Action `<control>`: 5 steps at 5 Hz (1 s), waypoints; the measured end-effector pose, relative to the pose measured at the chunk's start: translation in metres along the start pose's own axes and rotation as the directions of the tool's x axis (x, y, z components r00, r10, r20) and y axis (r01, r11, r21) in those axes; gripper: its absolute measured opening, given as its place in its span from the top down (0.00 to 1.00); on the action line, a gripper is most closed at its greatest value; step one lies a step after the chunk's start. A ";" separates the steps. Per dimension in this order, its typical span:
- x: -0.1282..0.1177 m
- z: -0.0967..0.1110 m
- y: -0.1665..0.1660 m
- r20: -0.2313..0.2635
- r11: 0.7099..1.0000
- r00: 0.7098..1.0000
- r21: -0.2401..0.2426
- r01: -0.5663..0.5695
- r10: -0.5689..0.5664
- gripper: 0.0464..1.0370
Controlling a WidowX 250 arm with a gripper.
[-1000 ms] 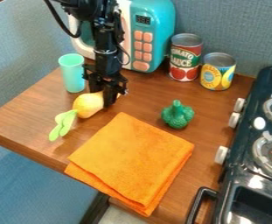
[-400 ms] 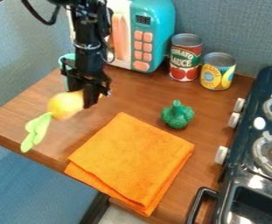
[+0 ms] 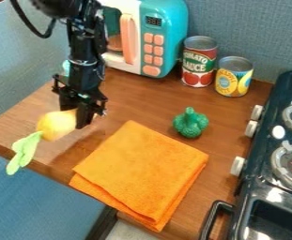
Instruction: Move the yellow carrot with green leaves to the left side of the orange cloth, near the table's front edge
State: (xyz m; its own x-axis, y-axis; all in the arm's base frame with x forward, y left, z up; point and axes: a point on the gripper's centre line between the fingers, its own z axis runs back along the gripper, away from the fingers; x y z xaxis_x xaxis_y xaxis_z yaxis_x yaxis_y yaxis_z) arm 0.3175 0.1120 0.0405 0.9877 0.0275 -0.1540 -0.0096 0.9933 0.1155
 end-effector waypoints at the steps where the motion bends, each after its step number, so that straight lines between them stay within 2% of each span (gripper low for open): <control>1: -0.010 -0.011 -0.001 -0.029 1.000 1.000 -0.001 0.005 -0.005 0.60; 2: -0.021 -0.024 0.000 -0.047 1.000 0.999 -0.021 0.005 -0.006 0.60; 3: -0.021 -0.026 0.000 -0.018 1.000 1.000 -0.012 -0.012 0.012 0.60; 4: -0.016 -0.025 -0.001 0.008 0.999 1.000 -0.029 -0.016 0.016 0.60; 5: 0.003 -0.008 -0.001 0.083 0.997 0.996 -0.071 -0.007 0.013 0.60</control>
State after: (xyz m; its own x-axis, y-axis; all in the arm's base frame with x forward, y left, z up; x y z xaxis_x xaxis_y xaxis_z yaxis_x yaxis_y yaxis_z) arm 0.3189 0.1122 0.0321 0.9970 0.0308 -0.0709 -0.0276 0.9986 0.0462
